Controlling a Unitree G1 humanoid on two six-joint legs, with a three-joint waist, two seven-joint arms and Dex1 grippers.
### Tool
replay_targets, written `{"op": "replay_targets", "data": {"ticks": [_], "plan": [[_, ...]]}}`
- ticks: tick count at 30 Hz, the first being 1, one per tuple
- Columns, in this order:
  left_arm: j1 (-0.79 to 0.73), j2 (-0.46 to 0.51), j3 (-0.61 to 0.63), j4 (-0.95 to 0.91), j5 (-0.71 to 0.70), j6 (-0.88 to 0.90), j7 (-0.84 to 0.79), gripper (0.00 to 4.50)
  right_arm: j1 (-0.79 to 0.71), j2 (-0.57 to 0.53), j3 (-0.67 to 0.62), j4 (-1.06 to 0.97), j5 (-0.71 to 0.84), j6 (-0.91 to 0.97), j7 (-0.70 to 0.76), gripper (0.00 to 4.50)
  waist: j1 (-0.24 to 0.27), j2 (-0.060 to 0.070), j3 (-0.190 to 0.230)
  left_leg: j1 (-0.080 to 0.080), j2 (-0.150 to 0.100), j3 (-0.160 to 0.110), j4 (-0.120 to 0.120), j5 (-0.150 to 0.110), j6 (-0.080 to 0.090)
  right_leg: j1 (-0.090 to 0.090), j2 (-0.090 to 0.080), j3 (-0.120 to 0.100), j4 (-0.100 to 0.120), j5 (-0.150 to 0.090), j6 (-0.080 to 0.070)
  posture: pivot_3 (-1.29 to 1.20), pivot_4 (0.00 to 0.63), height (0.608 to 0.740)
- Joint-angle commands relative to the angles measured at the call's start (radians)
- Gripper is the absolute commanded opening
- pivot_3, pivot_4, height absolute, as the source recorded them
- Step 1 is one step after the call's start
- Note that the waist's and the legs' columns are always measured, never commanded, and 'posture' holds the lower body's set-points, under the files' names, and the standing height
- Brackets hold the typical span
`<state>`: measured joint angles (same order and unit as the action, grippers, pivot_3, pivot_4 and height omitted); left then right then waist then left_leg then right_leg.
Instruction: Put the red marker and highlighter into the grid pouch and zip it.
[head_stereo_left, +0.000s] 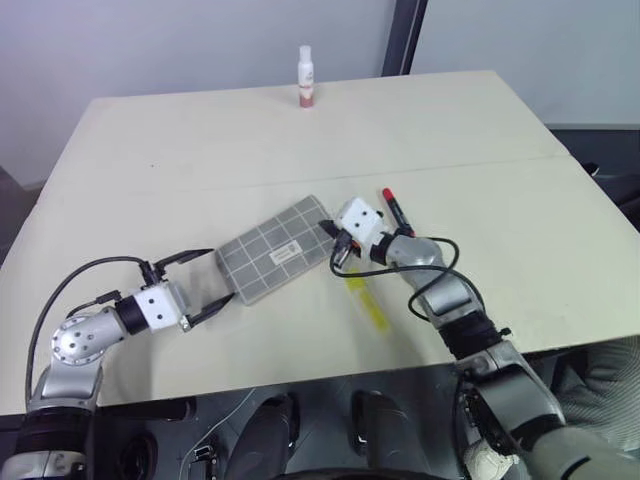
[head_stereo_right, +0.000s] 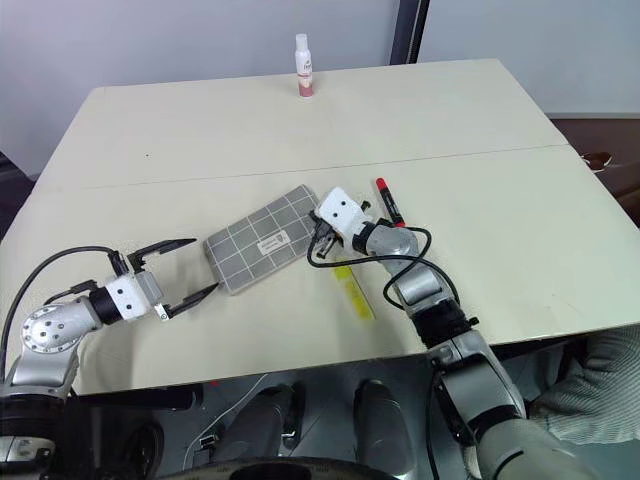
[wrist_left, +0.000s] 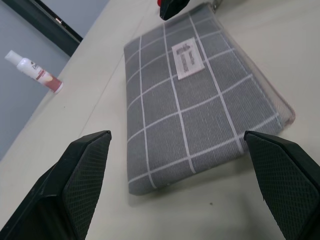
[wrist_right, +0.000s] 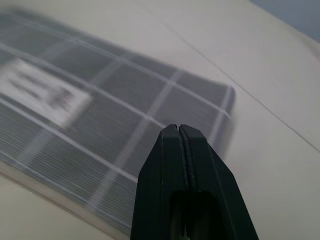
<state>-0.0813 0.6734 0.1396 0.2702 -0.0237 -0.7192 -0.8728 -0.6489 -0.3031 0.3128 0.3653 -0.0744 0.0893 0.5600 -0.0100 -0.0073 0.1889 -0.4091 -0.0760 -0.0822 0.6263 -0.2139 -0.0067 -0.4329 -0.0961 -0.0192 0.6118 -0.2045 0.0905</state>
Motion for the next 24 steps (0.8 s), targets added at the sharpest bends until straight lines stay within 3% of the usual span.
{"op": "replay_targets", "data": {"ticks": [1, 10, 17, 20, 24], "plan": [[-0.006, 0.031, -0.032, 0.035, 0.077, -0.137, 0.043, 4.50, -0.022, -0.019, 0.034, 0.030, -0.080, -0.057, -0.002, 0.04, -0.002, 0.000, 0.000, 0.000, 0.000, 0.000, 0.000, 0.000, 0.000, 0.000, 0.000, 0.000, 0.001, 0.000, 0.000, 0.00, 0.150, 0.740], [-0.096, 0.038, -0.123, 0.188, 0.259, -0.243, 0.203, 4.50, -0.007, -0.032, 0.020, 0.029, -0.096, -0.049, 0.039, 0.04, 0.002, 0.000, 0.000, 0.004, 0.001, 0.000, 0.001, 0.000, 0.000, 0.003, 0.001, 0.001, 0.002, 0.000, 0.000, 0.00, 0.150, 0.740], [-0.176, 0.011, -0.192, 0.257, 0.227, -0.221, 0.233, 4.50, 0.015, -0.035, 0.006, -0.014, -0.094, -0.031, 0.056, 0.04, 0.000, 0.000, 0.000, 0.006, 0.001, 0.000, 0.002, 0.000, 0.000, 0.005, 0.002, 0.001, 0.004, 0.001, 0.004, 0.00, 0.150, 0.740], [-0.198, 0.002, -0.222, 0.271, 0.225, -0.237, 0.234, 3.65, 0.018, -0.032, 0.004, -0.032, -0.095, -0.023, 0.058, 0.00, 0.000, 0.000, 0.000, 0.006, 0.001, 0.000, 0.002, 0.000, 0.000, 0.005, 0.002, 0.001, 0.004, 0.002, 0.003, 0.00, 0.150, 0.740], [-0.208, 0.003, -0.258, 0.284, 0.216, -0.252, 0.219, 1.60, 0.018, -0.031, 0.002, -0.039, -0.095, -0.020, 0.059, 0.00, 0.000, 0.000, 0.000, 0.006, 0.001, 0.000, 0.002, 0.000, 0.000, 0.005, 0.002, 0.001, 0.004, 0.002, 0.003, 0.00, 0.150, 0.740]]}}
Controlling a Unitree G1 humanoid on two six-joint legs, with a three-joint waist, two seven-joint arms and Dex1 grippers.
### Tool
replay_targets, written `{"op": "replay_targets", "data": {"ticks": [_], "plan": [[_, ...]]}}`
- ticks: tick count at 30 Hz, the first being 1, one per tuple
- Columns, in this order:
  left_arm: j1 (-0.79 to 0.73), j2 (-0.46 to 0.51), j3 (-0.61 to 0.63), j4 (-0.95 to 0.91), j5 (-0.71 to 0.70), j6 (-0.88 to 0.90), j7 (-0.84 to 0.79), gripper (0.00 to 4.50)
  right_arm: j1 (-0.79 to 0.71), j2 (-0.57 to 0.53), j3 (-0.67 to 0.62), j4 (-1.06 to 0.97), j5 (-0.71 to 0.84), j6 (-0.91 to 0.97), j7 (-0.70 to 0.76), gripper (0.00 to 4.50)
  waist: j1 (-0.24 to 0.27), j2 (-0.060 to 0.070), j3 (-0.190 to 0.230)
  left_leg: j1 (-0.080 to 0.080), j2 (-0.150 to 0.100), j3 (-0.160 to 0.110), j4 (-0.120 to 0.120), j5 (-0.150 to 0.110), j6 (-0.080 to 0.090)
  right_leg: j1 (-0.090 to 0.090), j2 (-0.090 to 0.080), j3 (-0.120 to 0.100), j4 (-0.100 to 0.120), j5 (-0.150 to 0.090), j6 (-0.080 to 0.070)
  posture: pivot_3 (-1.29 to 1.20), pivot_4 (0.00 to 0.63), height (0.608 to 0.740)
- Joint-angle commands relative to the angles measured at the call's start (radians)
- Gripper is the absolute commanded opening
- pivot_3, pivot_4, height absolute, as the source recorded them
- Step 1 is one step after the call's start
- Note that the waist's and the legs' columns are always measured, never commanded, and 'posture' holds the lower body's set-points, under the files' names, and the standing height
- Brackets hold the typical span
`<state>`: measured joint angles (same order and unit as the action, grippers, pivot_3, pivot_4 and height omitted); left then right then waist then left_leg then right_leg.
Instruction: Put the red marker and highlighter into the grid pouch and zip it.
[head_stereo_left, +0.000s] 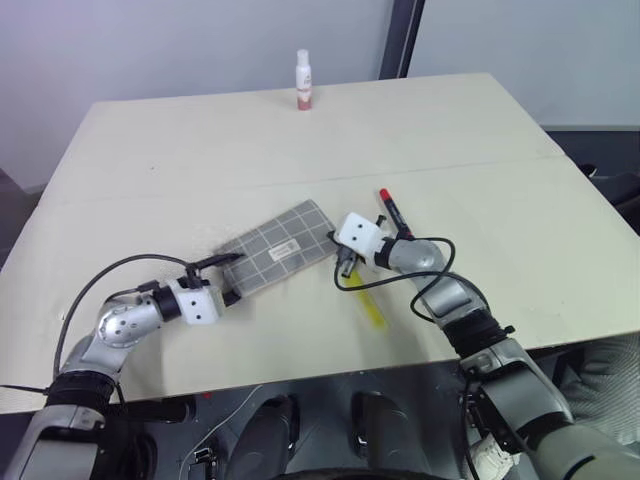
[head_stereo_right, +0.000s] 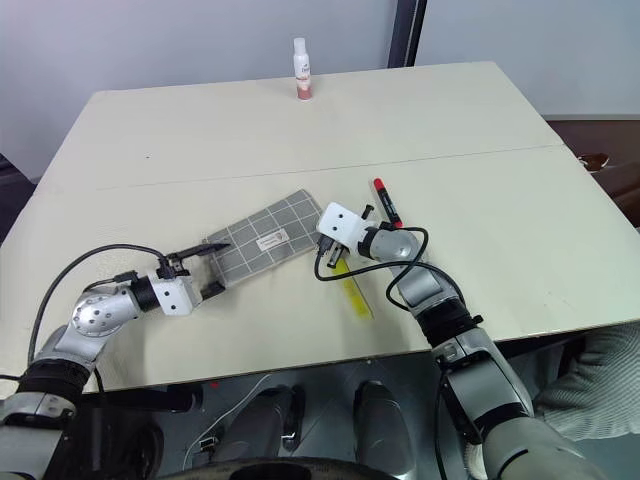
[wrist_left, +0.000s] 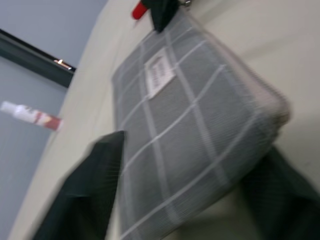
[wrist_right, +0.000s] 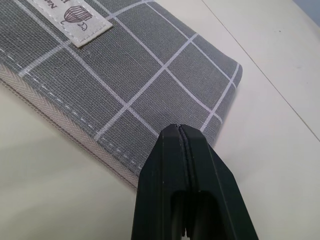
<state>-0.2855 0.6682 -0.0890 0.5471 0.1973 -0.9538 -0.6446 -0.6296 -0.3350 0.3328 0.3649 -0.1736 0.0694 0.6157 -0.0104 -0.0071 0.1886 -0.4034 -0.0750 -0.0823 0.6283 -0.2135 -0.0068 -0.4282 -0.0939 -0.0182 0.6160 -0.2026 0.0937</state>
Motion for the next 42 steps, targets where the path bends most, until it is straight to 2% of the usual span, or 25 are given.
{"op": "replay_targets", "data": {"ticks": [1, 3, 6, 7, 9, 10, 13, 15, 16, 17, 22, 27, 31, 32, 34, 40, 42], "plan": [[-0.005, 0.011, -0.033, 0.011, -0.004, -0.022, -0.009, 1.12, -0.002, 0.001, -0.019, -0.039, 0.004, 0.000, 0.003, 0.00, 0.000, 0.000, 0.000, 0.000, 0.000, 0.000, 0.000, 0.000, 0.000, 0.000, 0.000, 0.000, 0.000, 0.000, 0.000, 0.00, 0.150, 0.740], [-0.006, 0.012, -0.034, 0.013, -0.024, -0.020, -0.012, 0.16, 0.000, -0.003, -0.022, -0.046, 0.006, 0.000, 0.005, 0.00, -0.001, 0.000, 0.000, 0.000, 0.000, 0.000, 0.000, 0.000, 0.000, 0.000, 0.000, 0.000, 0.000, 0.000, 0.000, 0.00, 0.150, 0.740], [-0.007, 0.019, -0.038, 0.017, -0.050, -0.014, -0.026, 0.05, 0.012, -0.004, -0.039, -0.083, 0.041, 0.010, 0.032, 0.00, -0.001, 0.000, 0.000, 0.000, 0.000, 0.000, -0.001, 0.000, 0.000, 0.000, 0.000, 0.000, -0.001, 0.000, 0.000, 0.00, 0.150, 0.740], [-0.006, 0.020, -0.036, 0.018, -0.063, -0.006, -0.030, 0.01, 0.019, 0.003, -0.059, -0.108, 0.068, 0.028, 0.036, 0.26, 0.000, 0.000, 0.000, 0.000, 0.000, 0.000, -0.001, 0.000, 0.000, 0.000, 0.000, 0.000, -0.001, 0.000, 0.000, 0.00, 0.150, 0.740], [-0.005, 0.021, -0.029, 0.013, -0.085, 0.008, -0.030, 0.00, 0.035, 0.013, -0.099, -0.172, 0.127, 0.073, 0.052, 0.87, -0.001, 0.000, 0.000, 0.000, 0.000, 0.000, -0.001, 0.000, 0.000, 0.000, 0.000, 0.000, -0.001, 0.000, 0.001, 0.00, 0.150, 0.740], [-0.004, 0.019, -0.024, 0.010, -0.093, 0.016, -0.027, 0.00, 0.041, 0.015, -0.123, -0.207, 0.154, 0.103, 0.053, 1.32, -0.001, 0.000, 0.000, -0.001, 0.000, 0.000, -0.001, 0.000, 0.000, -0.001, 0.000, 0.000, -0.001, 0.000, 0.001, 0.00, 0.150, 0.740], [-0.003, 0.018, -0.016, 0.003, -0.091, 0.026, -0.013, 0.00, 0.054, -0.006, -0.189, -0.305, 0.229, 0.207, 0.066, 2.91, 0.000, 0.000, 0.000, -0.001, 0.000, 0.000, -0.001, 0.000, 0.000, -0.001, -0.001, 0.001, -0.001, 0.000, 0.001, 0.00, 0.150, 0.740], [-0.002, 0.011, -0.011, -0.004, -0.091, 0.041, 0.001, 0.00, 0.081, -0.050, -0.225, -0.385, 0.282, 0.301, 0.104, 3.77, 0.000, 0.000, 0.000, -0.001, 0.000, 0.000, -0.001, 0.000, 0.000, -0.001, -0.001, 0.001, -0.001, 0.000, 0.001, 0.00, 0.150, 0.740], [-0.002, 0.009, -0.013, -0.006, -0.083, 0.043, 0.007, 0.00, 0.097, -0.077, -0.221, -0.410, 0.288, 0.327, 0.128, 4.35, 0.003, 0.000, 0.000, -0.001, 0.000, 0.000, -0.001, 0.000, 0.000, -0.001, -0.001, 0.001, -0.001, -0.001, 0.001, 0.00, 0.150, 0.740], [-0.004, 0.009, -0.014, -0.006, -0.071, 0.041, 0.018, 0.00, 0.111, -0.098, -0.212, -0.425, 0.289, 0.345, 0.146, 4.43, 0.004, 0.000, 0.000, -0.001, 0.000, 0.000, -0.001, 0.000, 0.000, -0.001, -0.002, 0.000, -0.002, -0.001, 0.001, 0.00, 0.150, 0.740], [-0.010, -0.010, -0.022, -0.014, -0.062, 0.059, 0.040, 0.00, 0.148, -0.121, -0.176, -0.405, 0.264, 0.379, 0.140, 4.43, 0.001, 0.000, 0.000, -0.001, 0.000, 0.000, -0.001, 0.000, 0.000, 0.000, -0.003, 0.000, -0.002, -0.004, 0.000, 0.00, 0.150, 0.740], [-0.001, -0.014, -0.025, -0.031, -0.044, 0.065, 0.061, 0.00, 0.102, -0.075, -0.180, -0.289, 0.252, 0.390, 0.074, 4.43, 0.000, 0.000, 0.000, -0.001, 0.000, 0.000, 0.000, 0.000, 0.000, 0.000, -0.003, 0.000, -0.002, -0.004, 0.000, 0.00, 0.150, 0.740], [-0.003, -0.015, -0.020, -0.029, -0.040, 0.071, 0.075, 0.00, 0.069, -0.056, -0.150, -0.215, 0.237, 0.385, 0.075, 4.43, 0.003, 0.000, 0.000, -0.002, 0.000, 0.000, 0.000, 0.000, 0.000, 0.000, -0.003, 0.000, -0.002, -0.002, -0.001, 0.00, 0.150, 0.740], [-0.004, -0.015, -0.018, -0.030, -0.043, 0.074, 0.077, 0.00, 0.062, -0.054, -0.143, -0.201, 0.234, 0.382, 0.079, 3.93, 0.003, 0.000, 0.000, -0.002, 0.000, 0.000, 0.000, 0.000, 0.000, 0.000, -0.003, 0.000, -0.002, -0.002, -0.001, 0.00, 0.150, 0.740], [-0.007, -0.016, -0.019, -0.035, -0.041, 0.077, 0.080, 0.00, 0.048, -0.043, -0.142, -0.176, 0.235, 0.377, 0.077, 3.24, 0.003, 0.000, 0.000, -0.002, 0.000, 0.000, 0.000, 0.000, 0.000, 0.000, -0.003, 0.000, -0.002, -0.001, 0.000, 0.00, 0.150, 0.740], [-0.003, -0.024, -0.020, -0.049, -0.033, 0.090, 0.099, 0.00, 0.022, -0.030, -0.126, -0.189, 0.220, 0.365, 0.078, 0.20, 0.001, 0.000, 0.000, -0.002, 0.000, 0.000, 0.000, 0.000, 0.000, -0.001, -0.002, 0.000, -0.002, -0.001, 0.002, 0.00, 0.150, 0.740], [0.000, -0.027, -0.022, -0.054, -0.026, 0.093, 0.105, 0.00, 0.012, -0.024, -0.112, -0.219, 0.216, 0.372, 0.084, 0.09, 0.001, 0.001, 0.000, -0.002, 0.000, 0.000, 0.000, 0.000, 0.000, -0.001, -0.003, 0.000, -0.002, -0.001, 0.002, 0.00, 0.150, 0.740]]}}
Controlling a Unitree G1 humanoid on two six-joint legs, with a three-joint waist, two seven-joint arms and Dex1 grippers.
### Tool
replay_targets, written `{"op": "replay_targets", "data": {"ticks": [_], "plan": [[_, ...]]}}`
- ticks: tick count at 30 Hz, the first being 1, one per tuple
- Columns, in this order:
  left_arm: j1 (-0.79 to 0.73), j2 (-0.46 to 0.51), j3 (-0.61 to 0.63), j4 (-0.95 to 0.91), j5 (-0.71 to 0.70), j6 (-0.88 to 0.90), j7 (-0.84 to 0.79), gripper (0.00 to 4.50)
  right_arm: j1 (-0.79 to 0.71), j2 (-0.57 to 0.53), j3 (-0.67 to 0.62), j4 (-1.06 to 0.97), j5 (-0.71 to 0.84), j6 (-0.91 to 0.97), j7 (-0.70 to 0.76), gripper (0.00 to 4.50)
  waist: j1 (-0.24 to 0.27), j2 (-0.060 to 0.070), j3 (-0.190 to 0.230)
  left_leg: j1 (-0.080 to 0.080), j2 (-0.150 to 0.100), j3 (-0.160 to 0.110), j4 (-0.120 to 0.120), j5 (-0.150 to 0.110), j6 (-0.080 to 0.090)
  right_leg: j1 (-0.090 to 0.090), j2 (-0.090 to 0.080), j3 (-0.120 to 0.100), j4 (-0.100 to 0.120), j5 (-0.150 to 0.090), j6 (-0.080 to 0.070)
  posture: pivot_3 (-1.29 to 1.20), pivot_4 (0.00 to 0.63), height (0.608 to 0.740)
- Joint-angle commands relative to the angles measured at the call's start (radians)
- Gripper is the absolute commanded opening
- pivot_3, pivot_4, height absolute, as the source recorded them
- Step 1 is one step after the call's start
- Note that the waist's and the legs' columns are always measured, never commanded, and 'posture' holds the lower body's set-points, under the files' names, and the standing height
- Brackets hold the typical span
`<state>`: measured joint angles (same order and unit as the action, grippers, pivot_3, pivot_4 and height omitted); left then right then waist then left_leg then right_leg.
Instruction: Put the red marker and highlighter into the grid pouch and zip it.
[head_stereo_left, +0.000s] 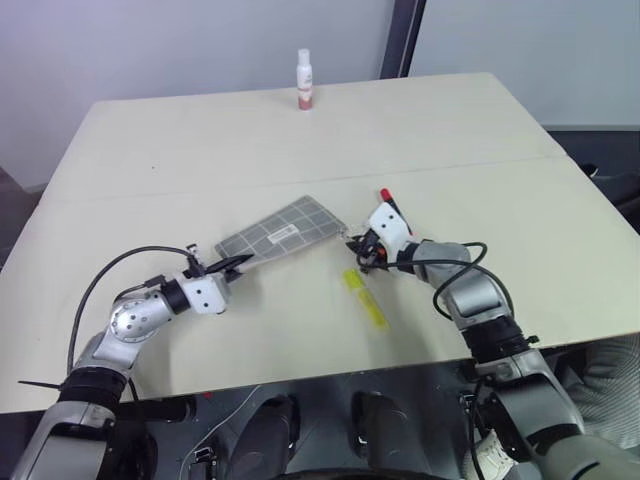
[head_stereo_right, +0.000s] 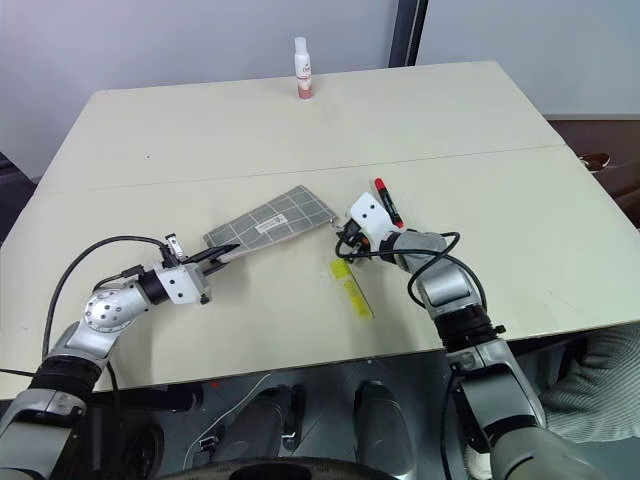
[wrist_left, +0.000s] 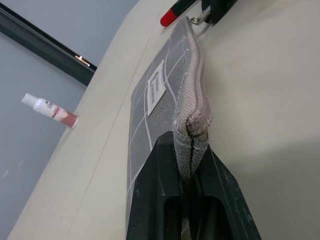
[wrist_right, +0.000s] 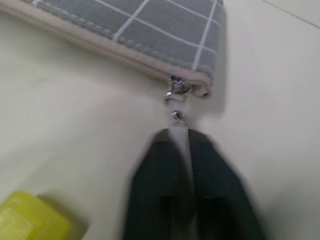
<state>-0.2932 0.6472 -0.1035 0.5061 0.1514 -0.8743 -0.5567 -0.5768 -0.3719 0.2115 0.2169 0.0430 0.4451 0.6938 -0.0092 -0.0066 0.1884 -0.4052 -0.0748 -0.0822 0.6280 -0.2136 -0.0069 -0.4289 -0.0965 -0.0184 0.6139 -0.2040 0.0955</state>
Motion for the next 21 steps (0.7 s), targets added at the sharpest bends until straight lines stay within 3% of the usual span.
{"op": "replay_targets", "data": {"ticks": [1, 5, 12, 21], "plan": [[0.008, -0.010, -0.009, -0.016, 0.024, 0.017, 0.021, 0.00, -0.050, 0.018, 0.017, -0.087, 0.000, -0.004, 0.013, 0.09, -0.001, 0.000, 0.000, 0.000, 0.000, 0.000, 0.000, 0.000, 0.000, 0.000, 0.000, 0.000, 0.000, 0.000, 0.000, 0.00, 0.150, 0.740], [0.002, -0.028, -0.015, -0.028, 0.038, 0.040, 0.038, 0.00, -0.095, 0.036, 0.043, -0.110, 0.006, -0.013, 0.047, 0.09, 0.000, 0.000, 0.000, 0.000, 0.000, 0.000, 0.000, 0.000, 0.000, 0.000, 0.000, 0.000, 0.000, 0.000, 0.000, 0.00, 0.150, 0.740], [-0.025, -0.067, -0.019, -0.062, 0.042, 0.084, 0.055, 0.00, -0.082, 0.059, 0.195, -0.137, -0.055, -0.088, 0.127, 0.09, 0.000, 0.000, 0.000, -0.001, -0.001, -0.001, 0.000, 0.000, 0.000, 0.000, 0.000, -0.001, 0.000, 0.000, 0.000, 0.00, 0.150, 0.740], [-0.017, -0.078, -0.016, -0.070, 0.060, 0.089, 0.074, 0.00, -0.079, 0.107, 0.218, -0.206, 0.000, -0.135, 0.206, 0.09, -0.002, 0.000, 0.000, -0.002, -0.001, -0.001, 0.000, 0.000, 0.000, -0.002, 0.001, -0.001, 0.000, 0.001, 0.000, 0.00, 0.150, 0.740]]}}
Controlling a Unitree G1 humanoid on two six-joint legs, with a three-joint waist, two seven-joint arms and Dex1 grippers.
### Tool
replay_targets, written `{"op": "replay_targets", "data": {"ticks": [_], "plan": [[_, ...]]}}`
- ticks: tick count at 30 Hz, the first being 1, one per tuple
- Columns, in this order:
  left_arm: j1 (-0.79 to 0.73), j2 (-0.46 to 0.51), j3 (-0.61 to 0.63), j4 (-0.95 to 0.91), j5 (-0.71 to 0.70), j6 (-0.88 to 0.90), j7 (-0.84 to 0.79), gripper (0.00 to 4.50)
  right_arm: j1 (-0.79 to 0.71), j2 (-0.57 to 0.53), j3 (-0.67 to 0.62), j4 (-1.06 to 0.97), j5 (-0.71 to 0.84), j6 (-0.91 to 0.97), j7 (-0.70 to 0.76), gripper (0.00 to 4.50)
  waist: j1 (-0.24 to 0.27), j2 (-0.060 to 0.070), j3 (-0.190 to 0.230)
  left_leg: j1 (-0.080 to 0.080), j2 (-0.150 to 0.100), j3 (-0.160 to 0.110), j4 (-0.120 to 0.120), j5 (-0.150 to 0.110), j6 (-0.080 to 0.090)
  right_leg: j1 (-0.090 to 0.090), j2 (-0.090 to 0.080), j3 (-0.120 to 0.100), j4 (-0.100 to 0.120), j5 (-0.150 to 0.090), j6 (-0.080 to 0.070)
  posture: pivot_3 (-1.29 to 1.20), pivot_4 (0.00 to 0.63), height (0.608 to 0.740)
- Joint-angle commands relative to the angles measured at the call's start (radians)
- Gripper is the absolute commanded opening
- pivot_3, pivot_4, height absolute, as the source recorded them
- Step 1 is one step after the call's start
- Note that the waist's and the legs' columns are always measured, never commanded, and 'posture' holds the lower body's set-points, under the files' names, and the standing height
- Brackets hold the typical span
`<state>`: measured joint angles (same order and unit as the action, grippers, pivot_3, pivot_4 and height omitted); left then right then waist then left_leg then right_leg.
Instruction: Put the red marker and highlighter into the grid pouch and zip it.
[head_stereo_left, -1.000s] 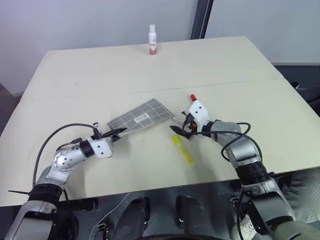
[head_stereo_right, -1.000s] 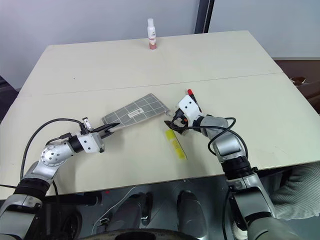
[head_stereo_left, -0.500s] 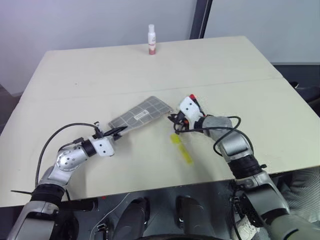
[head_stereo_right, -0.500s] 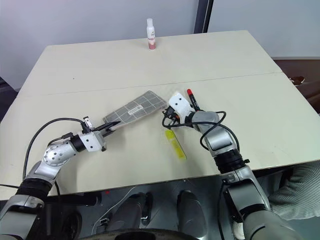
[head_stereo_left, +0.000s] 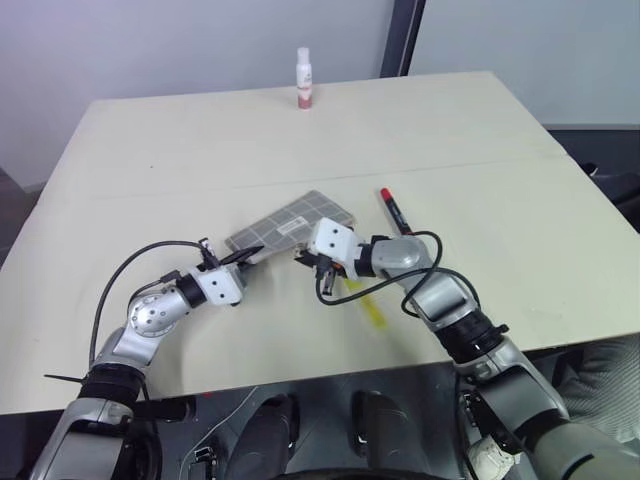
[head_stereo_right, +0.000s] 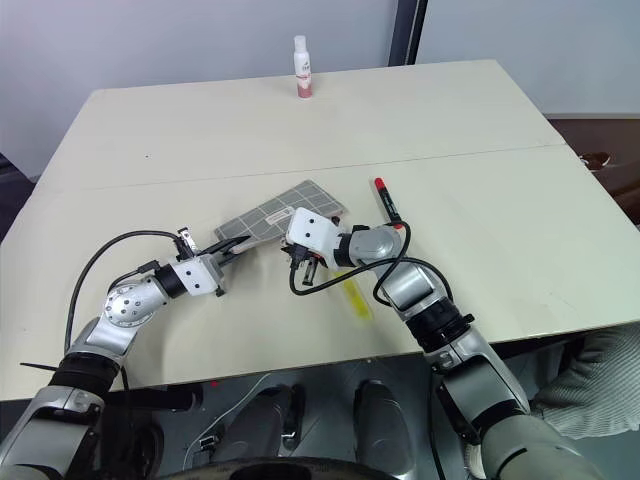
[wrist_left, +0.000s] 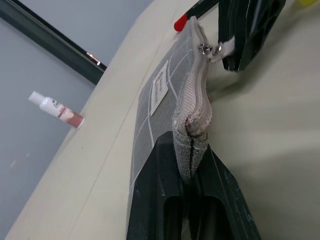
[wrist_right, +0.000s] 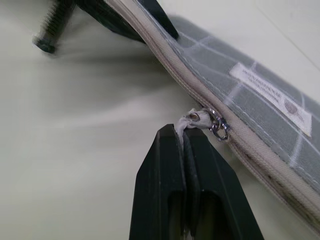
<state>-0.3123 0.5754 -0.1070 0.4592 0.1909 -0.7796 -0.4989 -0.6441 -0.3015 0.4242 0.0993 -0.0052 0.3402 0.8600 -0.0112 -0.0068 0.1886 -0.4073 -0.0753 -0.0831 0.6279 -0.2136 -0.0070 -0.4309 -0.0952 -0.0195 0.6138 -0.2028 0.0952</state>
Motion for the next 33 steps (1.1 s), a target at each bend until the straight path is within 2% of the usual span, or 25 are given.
{"op": "replay_targets", "data": {"ticks": [1, 7, 12, 15, 20, 22, 25, 28, 33], "plan": [[0.004, -0.008, -0.017, -0.026, 0.026, -0.006, 0.019, 0.00, -0.017, 0.042, 0.020, -0.088, 0.041, -0.044, 0.049, 0.09, -0.001, 0.000, 0.000, 0.000, 0.000, 0.000, 0.000, 0.000, 0.000, 0.000, 0.000, 0.000, 0.000, 0.000, 0.000, 0.00, 0.150, 0.740], [0.002, -0.026, -0.032, -0.019, 0.044, -0.001, 0.036, 0.00, -0.045, 0.065, 0.087, -0.044, -0.016, -0.153, 0.091, 0.09, 0.000, 0.000, 0.000, 0.000, 0.000, 0.000, 0.000, 0.000, 0.000, 0.000, 0.000, 0.000, 0.000, 0.000, 0.000, 0.00, 0.150, 0.740], [-0.014, -0.025, -0.043, 0.012, 0.032, -0.021, 0.015, 0.00, -0.052, 0.047, 0.053, -0.013, -0.033, -0.169, 0.076, 0.09, 0.002, 0.000, 0.000, 0.000, 0.000, 0.000, 0.000, 0.000, 0.000, 0.000, 0.000, 0.000, 0.000, 0.000, 0.000, 0.00, 0.150, 0.740], [-0.016, -0.016, -0.029, 0.005, 0.028, -0.022, 0.024, 0.00, -0.015, -0.005, 0.009, -0.039, -0.033, -0.195, 0.065, 0.83, 0.003, 0.000, 0.000, 0.000, 0.000, 0.000, 0.000, 0.000, 0.000, 0.000, 0.000, 0.000, 0.000, 0.000, 0.000, 0.00, 0.150, 0.740], [-0.019, -0.001, -0.013, 0.004, 0.015, -0.022, 0.031, 0.00, 0.119, -0.120, -0.097, -0.186, 0.013, -0.173, 0.055, 3.44, 0.004, 0.000, 0.000, 0.000, 0.000, 0.000, 0.000, 0.000, 0.000, 0.000, -0.001, 0.000, -0.001, 0.000, 0.000, 0.00, 0.150, 0.740], [-0.020, 0.002, -0.011, 0.005, 0.011, -0.025, 0.034, 0.00, 0.189, -0.126, -0.176, -0.266, 0.082, -0.177, 0.034, 4.43, 0.003, 0.000, 0.000, 0.000, 0.000, 0.000, -0.001, 0.000, 0.000, 0.000, -0.001, 0.000, -0.001, 0.000, 0.001, 0.00, 0.150, 0.740], [-0.022, 0.006, -0.010, 0.006, 0.004, -0.025, 0.034, 0.00, 0.287, -0.075, -0.341, -0.373, 0.191, -0.162, -0.084, 4.43, -0.001, 0.000, 0.000, 0.000, 0.001, 0.000, -0.001, 0.000, 0.000, 0.000, -0.001, 0.000, -0.001, -0.001, 0.002, 0.00, 0.150, 0.740], [-0.029, 0.008, -0.015, 0.017, 0.004, -0.029, 0.030, 0.00, 0.403, -0.042, -0.444, -0.486, 0.258, -0.066, -0.190, 4.43, 0.003, -0.001, 0.000, 0.000, 0.002, -0.001, -0.001, 0.000, 0.000, 0.000, -0.001, -0.001, 0.000, -0.002, 0.003, 0.00, 0.150, 0.740], [-0.048, 0.002, -0.022, 0.034, 0.002, -0.033, 0.027, 0.00, 0.621, -0.111, -0.449, -0.680, 0.339, 0.121, -0.200, 4.43, 0.016, -0.001, 0.000, -0.001, 0.002, -0.001, -0.001, -0.001, -0.002, 0.001, -0.002, 0.000, -0.002, -0.004, 0.000, 0.00, 0.150, 0.740]]}}
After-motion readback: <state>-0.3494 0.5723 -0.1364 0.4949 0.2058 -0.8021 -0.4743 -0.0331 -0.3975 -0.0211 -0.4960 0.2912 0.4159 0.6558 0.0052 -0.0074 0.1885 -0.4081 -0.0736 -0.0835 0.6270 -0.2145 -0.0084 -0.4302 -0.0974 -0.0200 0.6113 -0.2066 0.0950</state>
